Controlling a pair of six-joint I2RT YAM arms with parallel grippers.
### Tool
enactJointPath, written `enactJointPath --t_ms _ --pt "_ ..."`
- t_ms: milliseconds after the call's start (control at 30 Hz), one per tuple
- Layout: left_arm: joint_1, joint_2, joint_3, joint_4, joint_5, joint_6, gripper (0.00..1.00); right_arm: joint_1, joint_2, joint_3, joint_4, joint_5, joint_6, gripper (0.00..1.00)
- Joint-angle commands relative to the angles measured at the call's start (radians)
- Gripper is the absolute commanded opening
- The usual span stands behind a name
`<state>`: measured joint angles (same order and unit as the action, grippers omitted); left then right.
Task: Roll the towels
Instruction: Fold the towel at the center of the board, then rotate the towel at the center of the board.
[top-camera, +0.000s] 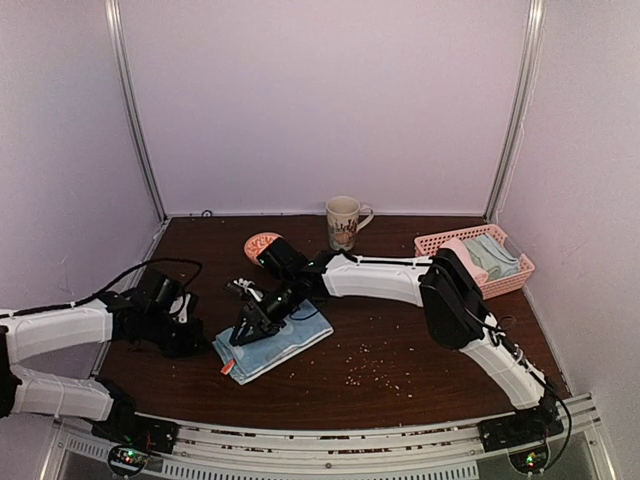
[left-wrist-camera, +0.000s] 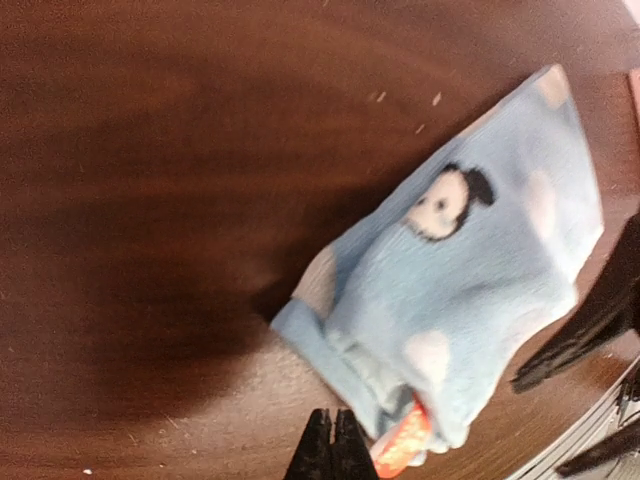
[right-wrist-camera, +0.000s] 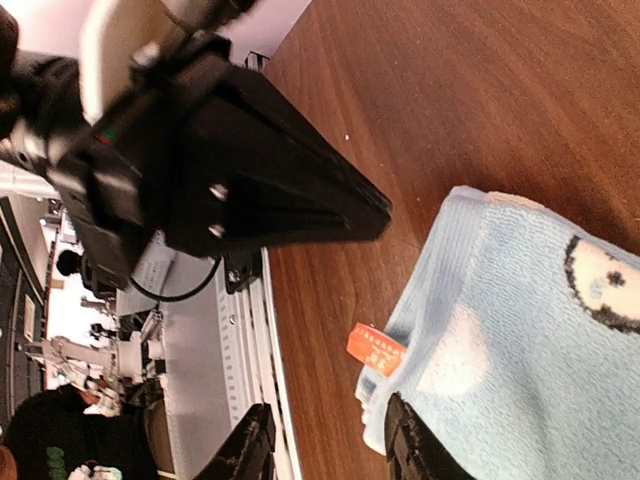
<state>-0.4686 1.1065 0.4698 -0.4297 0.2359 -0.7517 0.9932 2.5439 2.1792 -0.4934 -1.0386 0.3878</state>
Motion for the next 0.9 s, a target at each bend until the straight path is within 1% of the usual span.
enactJointPath --t_ms 0,100,167,267,433,567,633,733,867 --pt "-0.004 -0.071 0.119 -0.045 -0.082 0.033 0.00 -0.047 -0.104 0.060 -0.182 0.106 -0.265 0.38" --pt "-0.006 -0.040 0.150 0.025 -0.007 0.069 0.00 -0.066 -0.137 0.097 -0.296 0.332 -0.418 0.36" --pt "-0.018 0.002 0.170 0.074 0.034 0.083 0.00 -0.085 -0.172 0.052 -0.283 0.430 -0.461 0.34" --pt "-0.050 0.080 0.199 0.119 0.056 0.088 0.00 -0.124 -0.212 -0.039 -0.228 0.534 -0.456 0.28" --pt "-0.107 0.223 0.231 0.171 0.096 0.106 0.00 -0.175 -0.188 -0.070 -0.228 0.509 -0.474 0.22" --pt "-0.121 0.278 0.211 0.172 0.107 0.116 0.00 -0.183 -0.137 -0.065 -0.224 0.508 -0.495 0.20" --pt "-0.120 0.287 0.192 0.146 0.087 0.101 0.00 -0.184 -0.113 -0.064 -0.220 0.510 -0.499 0.19" --pt "-0.120 0.308 0.179 0.055 0.027 0.083 0.00 -0.185 -0.082 -0.064 -0.216 0.530 -0.508 0.18" --pt "-0.121 0.288 0.159 -0.010 0.024 0.086 0.00 -0.202 -0.067 -0.076 -0.192 0.566 -0.502 0.17"
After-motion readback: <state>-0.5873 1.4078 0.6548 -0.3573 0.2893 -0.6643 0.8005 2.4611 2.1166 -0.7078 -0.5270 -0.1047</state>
